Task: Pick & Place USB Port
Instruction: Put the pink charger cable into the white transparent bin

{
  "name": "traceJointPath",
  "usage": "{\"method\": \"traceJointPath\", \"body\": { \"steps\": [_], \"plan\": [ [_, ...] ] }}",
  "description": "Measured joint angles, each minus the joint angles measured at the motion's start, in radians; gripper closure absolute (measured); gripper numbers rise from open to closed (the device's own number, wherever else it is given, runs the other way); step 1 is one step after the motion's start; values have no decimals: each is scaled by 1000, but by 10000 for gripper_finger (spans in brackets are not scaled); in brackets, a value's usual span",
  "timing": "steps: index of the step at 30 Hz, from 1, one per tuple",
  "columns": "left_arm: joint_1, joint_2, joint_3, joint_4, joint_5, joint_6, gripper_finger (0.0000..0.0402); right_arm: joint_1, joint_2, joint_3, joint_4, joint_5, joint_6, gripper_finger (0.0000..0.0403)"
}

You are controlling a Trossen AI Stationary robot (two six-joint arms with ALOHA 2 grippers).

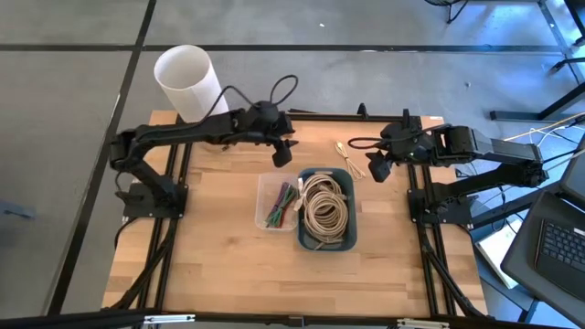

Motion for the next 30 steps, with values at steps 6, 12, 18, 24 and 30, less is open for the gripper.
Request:
{"method": "traceJointPath", "body": {
  "steps": [6, 12, 18, 24, 30],
  "plan": [
    [54, 152, 144, -226, -21, 131, 231, 0, 0, 0, 5, -4, 0, 197],
    [96, 278, 236, -363, -74, 237, 231, 0, 0, 0, 3, -4, 14, 197],
    [107, 359, 245, -354, -142, 348, 231, 0, 0, 0, 1, -3, 19, 197],
    [136, 442, 245, -365, -151, 393, 231, 0, 0, 0, 2, -3, 20, 197],
    [174, 490, 245, -367, -120, 392, 231, 0, 0, 0, 2, -3, 23, 197]
  ]
}}
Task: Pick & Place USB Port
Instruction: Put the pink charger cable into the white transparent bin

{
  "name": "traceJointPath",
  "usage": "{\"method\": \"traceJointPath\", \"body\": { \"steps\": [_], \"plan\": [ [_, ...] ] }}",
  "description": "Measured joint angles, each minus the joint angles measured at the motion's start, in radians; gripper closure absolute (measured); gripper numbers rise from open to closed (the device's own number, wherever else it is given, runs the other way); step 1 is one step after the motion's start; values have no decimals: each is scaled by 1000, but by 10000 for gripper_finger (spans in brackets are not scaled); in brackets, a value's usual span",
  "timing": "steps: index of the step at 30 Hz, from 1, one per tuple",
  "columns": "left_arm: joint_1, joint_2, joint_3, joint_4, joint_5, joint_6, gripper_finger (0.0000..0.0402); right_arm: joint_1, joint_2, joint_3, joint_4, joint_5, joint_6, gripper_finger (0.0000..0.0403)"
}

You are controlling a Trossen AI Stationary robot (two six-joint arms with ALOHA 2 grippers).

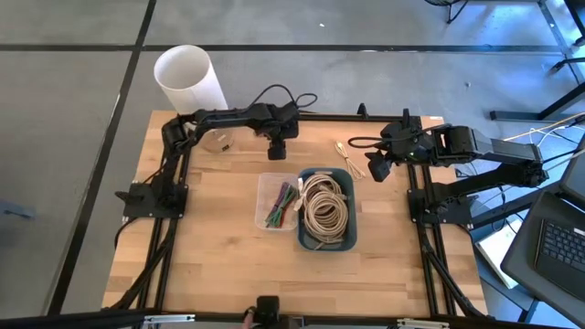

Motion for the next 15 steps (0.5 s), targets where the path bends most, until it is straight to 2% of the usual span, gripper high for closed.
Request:
{"method": "traceJointPath", "body": {
  "steps": [5, 15],
  "plan": [
    [37, 11, 0, 4, 54, -10, 248, 0, 0, 0, 0, 0, 0, 197],
    [73, 37, -1, 14, 73, -46, 283, 0, 0, 0, 1, 1, 3, 197]
  ]
}}
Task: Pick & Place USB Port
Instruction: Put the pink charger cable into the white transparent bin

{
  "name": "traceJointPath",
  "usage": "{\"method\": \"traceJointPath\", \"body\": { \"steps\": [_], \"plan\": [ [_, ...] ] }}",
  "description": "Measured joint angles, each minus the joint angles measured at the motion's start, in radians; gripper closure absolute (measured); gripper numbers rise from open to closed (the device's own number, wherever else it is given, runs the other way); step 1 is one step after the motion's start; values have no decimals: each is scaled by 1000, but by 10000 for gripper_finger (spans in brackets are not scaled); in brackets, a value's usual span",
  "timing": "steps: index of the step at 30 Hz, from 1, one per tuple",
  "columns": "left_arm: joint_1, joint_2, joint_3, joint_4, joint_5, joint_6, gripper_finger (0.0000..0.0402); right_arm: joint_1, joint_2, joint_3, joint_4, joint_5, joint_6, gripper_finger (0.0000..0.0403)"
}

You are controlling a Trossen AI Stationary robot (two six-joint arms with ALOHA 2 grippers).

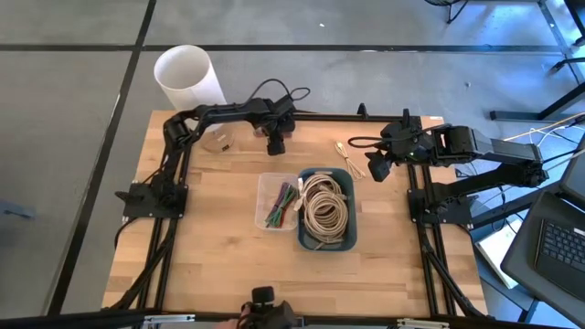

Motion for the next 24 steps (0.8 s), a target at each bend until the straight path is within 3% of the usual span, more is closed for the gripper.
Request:
{"method": "traceJointPath", "body": {
  "steps": [17, 21, 24],
  "plan": [
    [0, 72, 3, 25, -38, 4, 240, 0, 0, 0, 0, 0, -1, 197],
    [0, 73, 3, 28, -20, 33, 248, 0, 0, 0, 0, 0, -1, 197],
    [0, 73, 1, 31, -16, 49, 277, 0, 0, 0, 0, 0, 0, 197]
  ]
}}
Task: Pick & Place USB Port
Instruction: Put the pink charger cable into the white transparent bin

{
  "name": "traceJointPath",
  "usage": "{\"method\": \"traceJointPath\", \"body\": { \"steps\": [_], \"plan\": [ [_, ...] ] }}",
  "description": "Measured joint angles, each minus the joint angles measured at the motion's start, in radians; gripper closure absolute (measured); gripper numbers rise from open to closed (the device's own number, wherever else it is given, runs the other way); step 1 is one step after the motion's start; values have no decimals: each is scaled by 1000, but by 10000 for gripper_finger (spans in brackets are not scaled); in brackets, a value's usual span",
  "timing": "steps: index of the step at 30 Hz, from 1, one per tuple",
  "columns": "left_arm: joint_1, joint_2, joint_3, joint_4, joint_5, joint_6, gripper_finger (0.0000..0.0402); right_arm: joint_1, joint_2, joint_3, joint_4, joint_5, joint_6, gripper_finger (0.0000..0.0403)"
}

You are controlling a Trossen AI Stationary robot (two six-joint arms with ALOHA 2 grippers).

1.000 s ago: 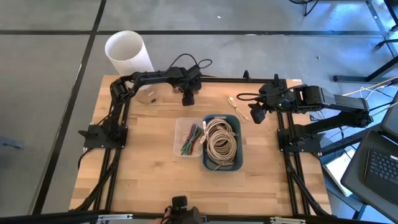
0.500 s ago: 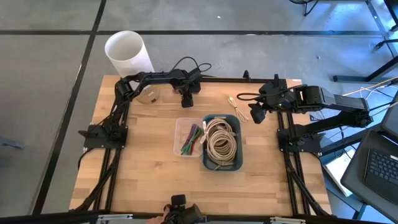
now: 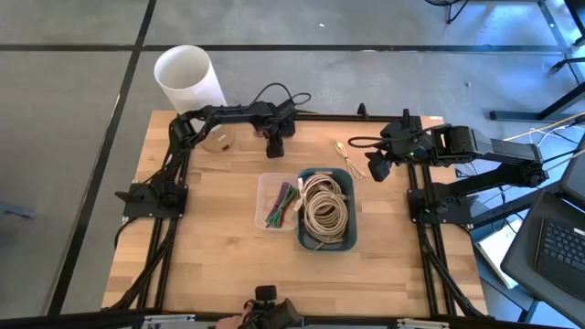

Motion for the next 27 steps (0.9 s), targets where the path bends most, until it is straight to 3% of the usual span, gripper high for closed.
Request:
{"method": "traceJointPath", "body": {
  "steps": [6, 27],
  "plan": [
    [-3, 2, -2, 2, 19, -22, 389, 0, 0, 0, 0, 0, 0, 197],
    [-55, -2, 45, -30, -45, 63, 401, 0, 0, 0, 0, 0, -7, 197]
  ]
}}
